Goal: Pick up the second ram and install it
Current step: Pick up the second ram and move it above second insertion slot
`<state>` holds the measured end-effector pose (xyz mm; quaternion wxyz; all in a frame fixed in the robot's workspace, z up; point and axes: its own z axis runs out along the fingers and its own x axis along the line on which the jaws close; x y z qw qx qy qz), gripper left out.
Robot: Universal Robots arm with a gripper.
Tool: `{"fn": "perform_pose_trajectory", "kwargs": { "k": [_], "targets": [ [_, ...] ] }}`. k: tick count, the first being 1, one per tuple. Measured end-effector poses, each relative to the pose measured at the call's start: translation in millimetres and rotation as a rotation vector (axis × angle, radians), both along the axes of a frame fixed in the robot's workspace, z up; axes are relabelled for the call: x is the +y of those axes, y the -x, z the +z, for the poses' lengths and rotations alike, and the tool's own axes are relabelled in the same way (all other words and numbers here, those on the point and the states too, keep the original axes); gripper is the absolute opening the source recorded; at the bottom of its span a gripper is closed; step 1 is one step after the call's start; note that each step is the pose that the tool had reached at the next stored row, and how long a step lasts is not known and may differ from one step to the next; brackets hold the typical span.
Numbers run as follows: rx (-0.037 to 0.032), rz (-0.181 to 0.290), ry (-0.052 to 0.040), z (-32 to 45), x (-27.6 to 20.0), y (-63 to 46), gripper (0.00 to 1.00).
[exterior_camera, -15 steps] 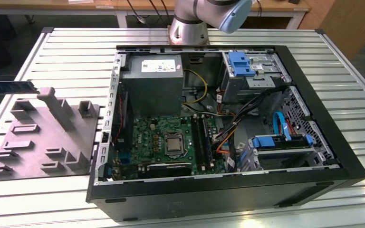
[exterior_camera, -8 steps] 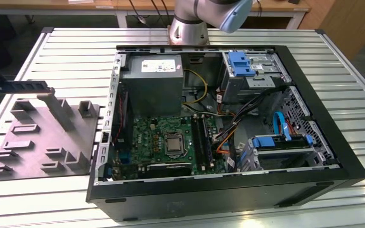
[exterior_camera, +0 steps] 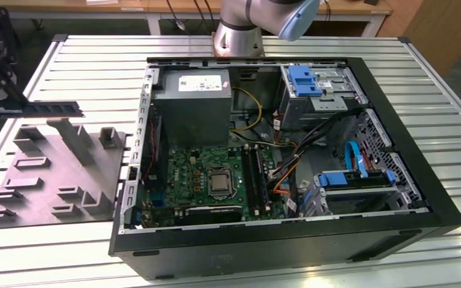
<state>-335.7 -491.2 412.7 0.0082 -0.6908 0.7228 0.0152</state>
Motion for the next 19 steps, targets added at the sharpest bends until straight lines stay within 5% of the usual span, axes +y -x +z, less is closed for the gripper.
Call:
{"fn": "perform_pose_trajectory", "kwargs": {
  "k": [19],
  "targets": [
    [-0.0001,0.000,-0.0001,-0.1,0.0,-54.1,0.12]
  ]
}}
